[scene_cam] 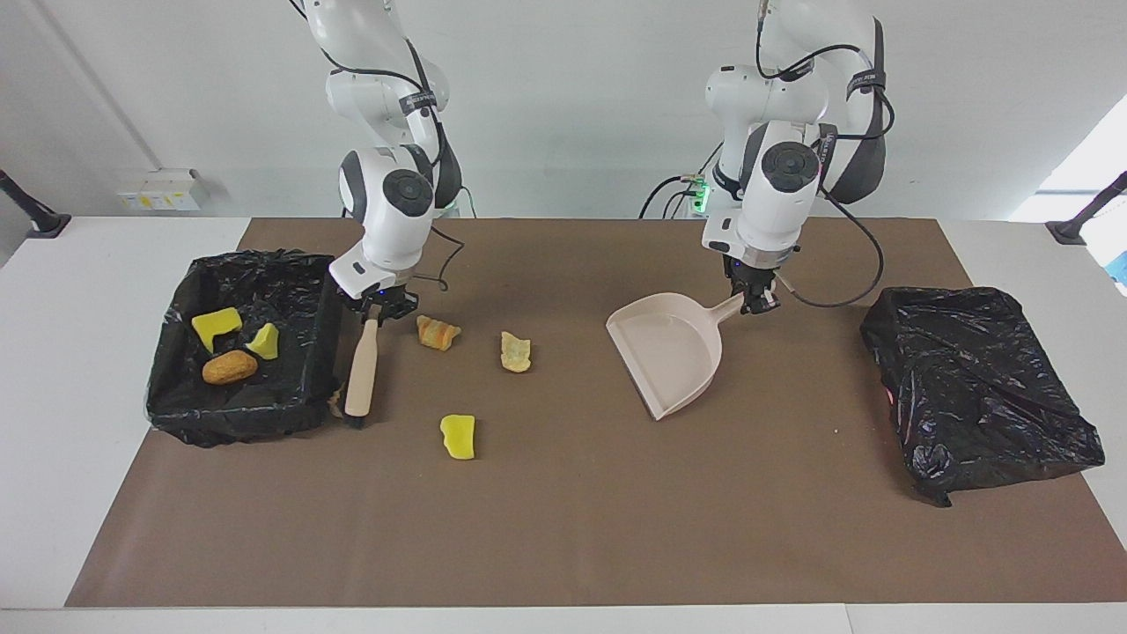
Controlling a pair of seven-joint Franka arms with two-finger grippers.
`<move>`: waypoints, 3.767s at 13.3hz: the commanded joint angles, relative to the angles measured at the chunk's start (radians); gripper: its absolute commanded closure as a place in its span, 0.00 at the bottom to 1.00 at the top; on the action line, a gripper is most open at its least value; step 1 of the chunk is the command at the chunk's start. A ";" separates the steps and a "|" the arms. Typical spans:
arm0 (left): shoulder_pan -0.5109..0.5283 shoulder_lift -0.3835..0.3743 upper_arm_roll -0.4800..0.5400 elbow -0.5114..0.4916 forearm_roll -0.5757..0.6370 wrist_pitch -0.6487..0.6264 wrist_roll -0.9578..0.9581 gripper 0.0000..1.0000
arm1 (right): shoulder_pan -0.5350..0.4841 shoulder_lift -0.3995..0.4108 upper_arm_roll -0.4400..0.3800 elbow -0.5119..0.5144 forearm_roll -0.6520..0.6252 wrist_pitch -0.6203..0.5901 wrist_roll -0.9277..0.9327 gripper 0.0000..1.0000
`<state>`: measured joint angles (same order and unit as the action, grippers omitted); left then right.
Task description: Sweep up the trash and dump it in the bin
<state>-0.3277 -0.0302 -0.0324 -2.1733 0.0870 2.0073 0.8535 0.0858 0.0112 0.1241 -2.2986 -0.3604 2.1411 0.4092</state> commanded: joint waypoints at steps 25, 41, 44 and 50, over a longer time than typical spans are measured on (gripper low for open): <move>-0.051 -0.034 0.016 -0.059 0.002 0.031 -0.057 1.00 | 0.084 0.072 0.011 0.129 0.201 -0.131 -0.070 1.00; -0.082 -0.034 0.014 -0.108 -0.033 0.104 -0.070 1.00 | -0.011 -0.246 0.002 -0.252 0.406 0.017 -0.204 1.00; -0.109 -0.034 0.014 -0.106 -0.042 0.102 -0.074 1.00 | 0.050 -0.157 0.005 -0.231 0.425 0.092 -0.086 1.00; -0.111 -0.036 0.014 -0.108 -0.042 0.102 -0.099 1.00 | 0.201 0.079 0.009 0.045 0.420 0.066 0.031 1.00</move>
<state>-0.4158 -0.0363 -0.0330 -2.2513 0.0534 2.1127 0.7752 0.2670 -0.0149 0.1306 -2.3499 0.0386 2.2210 0.4357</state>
